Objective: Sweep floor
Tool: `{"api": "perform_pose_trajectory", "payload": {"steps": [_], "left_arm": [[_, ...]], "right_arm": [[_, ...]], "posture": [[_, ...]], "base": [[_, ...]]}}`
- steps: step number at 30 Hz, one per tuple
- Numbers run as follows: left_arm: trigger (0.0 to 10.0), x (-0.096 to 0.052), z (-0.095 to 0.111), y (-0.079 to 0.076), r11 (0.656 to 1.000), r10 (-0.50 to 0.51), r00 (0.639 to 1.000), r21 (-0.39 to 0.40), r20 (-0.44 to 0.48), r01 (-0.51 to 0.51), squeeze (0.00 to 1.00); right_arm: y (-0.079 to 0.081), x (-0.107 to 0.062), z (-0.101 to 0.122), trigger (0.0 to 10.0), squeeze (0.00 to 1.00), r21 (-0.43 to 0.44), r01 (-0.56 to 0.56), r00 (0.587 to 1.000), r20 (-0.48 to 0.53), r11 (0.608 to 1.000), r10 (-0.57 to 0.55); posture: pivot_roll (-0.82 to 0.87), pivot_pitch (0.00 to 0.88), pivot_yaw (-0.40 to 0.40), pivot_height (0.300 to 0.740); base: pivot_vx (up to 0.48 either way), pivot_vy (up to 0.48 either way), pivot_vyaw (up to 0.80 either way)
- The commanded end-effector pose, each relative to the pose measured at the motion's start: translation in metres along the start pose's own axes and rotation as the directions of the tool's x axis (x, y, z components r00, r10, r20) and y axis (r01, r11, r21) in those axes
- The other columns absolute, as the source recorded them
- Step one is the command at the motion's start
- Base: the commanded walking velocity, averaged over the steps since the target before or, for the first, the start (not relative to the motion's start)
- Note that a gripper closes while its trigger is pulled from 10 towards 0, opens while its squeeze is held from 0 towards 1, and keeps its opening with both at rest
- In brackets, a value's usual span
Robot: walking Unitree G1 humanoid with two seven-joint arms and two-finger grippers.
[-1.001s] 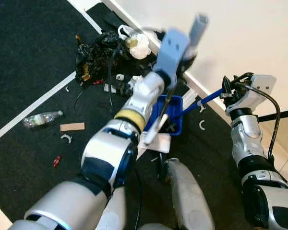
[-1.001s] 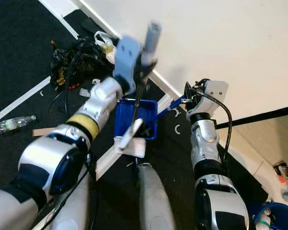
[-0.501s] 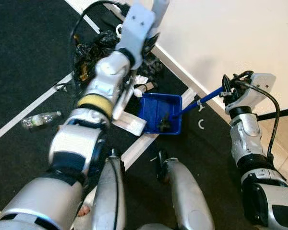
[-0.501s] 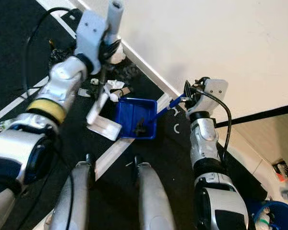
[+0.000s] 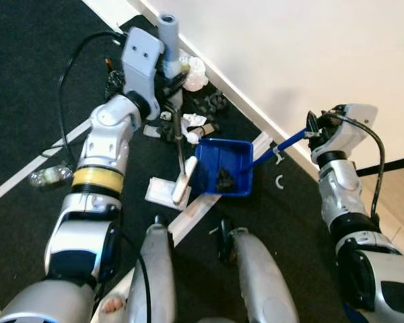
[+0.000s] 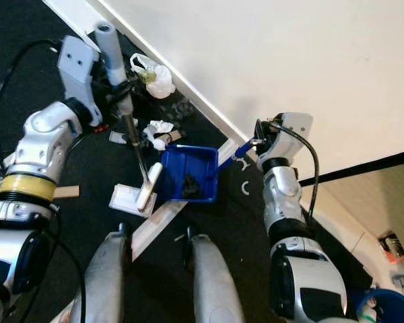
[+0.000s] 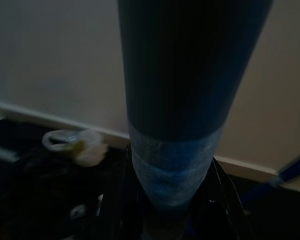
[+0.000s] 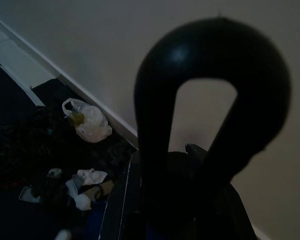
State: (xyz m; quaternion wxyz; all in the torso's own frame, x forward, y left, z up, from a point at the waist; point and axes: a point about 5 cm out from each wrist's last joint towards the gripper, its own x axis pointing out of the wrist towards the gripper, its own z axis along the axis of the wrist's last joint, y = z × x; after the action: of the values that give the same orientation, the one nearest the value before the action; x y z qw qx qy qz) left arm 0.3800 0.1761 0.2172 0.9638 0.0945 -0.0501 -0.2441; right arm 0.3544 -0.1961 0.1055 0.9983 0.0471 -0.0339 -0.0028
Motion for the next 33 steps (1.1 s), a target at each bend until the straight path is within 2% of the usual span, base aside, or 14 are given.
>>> {"api": "perform_pose_trajectory", "payload": {"steps": [1, 4, 6, 7, 8, 10, 12, 16, 20, 25, 28, 30, 31, 33], "left_arm": [[10.0, -0.017, -0.001, 0.023, 0.985, 0.137, 0.99, 0.107, -0.031, -0.133, 0.0], [10.0, -0.026, -0.01, 0.036, 0.965, 0.22, 0.972, 0.168, -0.082, -0.204, 0.0], [10.0, -0.041, -0.018, 0.051, 0.922, 0.334, 0.935, 0.25, -0.124, -0.296, 0.0], [10.0, -0.046, -0.02, 0.055, 0.907, 0.375, 0.917, 0.256, -0.136, -0.334, 0.0], [10.0, -0.046, -0.02, 0.055, 0.907, 0.375, 0.917, 0.256, -0.136, -0.334, 0.0], [10.0, -0.056, -0.023, 0.066, 0.864, 0.452, 0.876, 0.329, -0.169, -0.382, 0.0], [10.0, -0.061, -0.024, 0.071, 0.847, 0.485, 0.856, 0.341, -0.182, -0.408, 0.0], [10.0, -0.071, -0.025, 0.078, 0.845, 0.502, 0.84, 0.323, -0.208, -0.426, 0.0], [10.0, -0.076, -0.03, 0.074, 0.869, 0.481, 0.849, 0.247, -0.218, -0.429, 0.0], [10.0, -0.082, -0.034, 0.071, 0.864, 0.496, 0.843, 0.216, -0.208, -0.455, 0.0], [10.0, -0.084, -0.035, 0.072, 0.857, 0.507, 0.838, 0.223, -0.203, -0.465, 0.0], [10.0, -0.086, -0.035, 0.072, 0.846, 0.518, 0.832, 0.258, -0.197, -0.466, 0.0], [10.0, -0.088, -0.038, 0.072, 0.837, 0.517, 0.833, 0.322, -0.199, -0.443, 0.0], [10.0, -0.088, -0.038, 0.072, 0.835, 0.514, 0.833, 0.34, -0.203, -0.433, 0.0]], "right_arm": [[-0.006, -0.022, -0.042, 10.0, 0.0, 0.011, 0.032, 0.979, -0.201, 0.999, -0.029], [-0.008, -0.023, -0.042, 10.0, 0.0, 0.009, 0.034, 0.979, -0.202, 0.999, -0.031], [-0.01, -0.025, -0.044, 10.0, 0.0, 0.005, 0.036, 0.978, -0.204, 0.999, -0.034], [-0.01, -0.026, -0.045, 10.0, 0.0, 0.005, 0.036, 0.978, -0.205, 0.999, -0.034], [-0.01, -0.026, -0.045, 10.0, 0.0, 0.005, 0.036, 0.978, -0.205, 0.999, -0.034], [-0.01, -0.027, -0.046, 10.0, 0.0, 0.004, 0.032, 0.977, -0.209, 0.999, -0.031], [-0.009, -0.027, -0.047, 10.0, 0.0, 0.004, 0.031, 0.977, -0.211, 1.0, -0.029], [-0.01, -0.026, -0.046, 10.0, 0.0, 0.006, 0.035, 0.976, -0.215, 0.999, -0.033], [-0.011, -0.025, -0.046, 10.0, 0.0, 0.007, 0.04, 0.975, -0.219, 0.999, -0.038], [-0.012, -0.025, -0.045, 10.0, 0.0, 0.006, 0.045, 0.975, -0.218, 0.999, -0.043], [-0.012, -0.025, -0.045, 10.0, 0.0, 0.006, 0.047, 0.975, -0.217, 0.999, -0.044], [-0.012, -0.026, -0.046, 10.0, 0.0, 0.007, 0.047, 0.975, -0.216, 0.999, -0.045], [-0.013, -0.027, -0.047, 10.0, 0.0, 0.013, 0.049, 0.975, -0.218, 0.999, -0.045], [-0.013, -0.028, -0.048, 10.0, 0.0, 0.015, 0.05, 0.974, -0.22, 0.999, -0.045]], "posture": [[0.12, 0.249, -0.101, 0.74], [0.12, 0.243, -0.101, 0.74], [0.11, 0.242, -0.102, 0.74], [0.11, 0.242, -0.104, 0.74], [0.11, 0.242, -0.104, 0.74], [0.11, 0.229, -0.1, 0.74], [0.11, 0.22, -0.098, 0.74], [0.12, 0.189, -0.098, 0.74], [0.12, 0.162, -0.096, 0.74], [0.13, 0.142, -0.1, 0.74], [0.13, 0.142, -0.1, 0.74], [0.13, 0.136, -0.106, 0.74], [0.13, 0.134, -0.105, 0.74], [0.13, 0.134, -0.105, 0.74]], "base": [[0.0, 0.0, 0.0], [0.0, 0.0, 0.0], [0.0, 0.0, 0.0], [0.0, 0.0, 0.0], [0.0, 0.0, 0.0], [0.0, 0.0, 0.0], [0.0, 0.0, 0.0], [0.0, 0.0, 0.0], [0.0, 0.0, 0.0], [0.0, 0.0, 0.0], [0.0, 0.0, 0.0], [0.0, 0.0, 0.0], [0.0, 0.0, 0.0], [0.0, 0.0, 0.0]]}}
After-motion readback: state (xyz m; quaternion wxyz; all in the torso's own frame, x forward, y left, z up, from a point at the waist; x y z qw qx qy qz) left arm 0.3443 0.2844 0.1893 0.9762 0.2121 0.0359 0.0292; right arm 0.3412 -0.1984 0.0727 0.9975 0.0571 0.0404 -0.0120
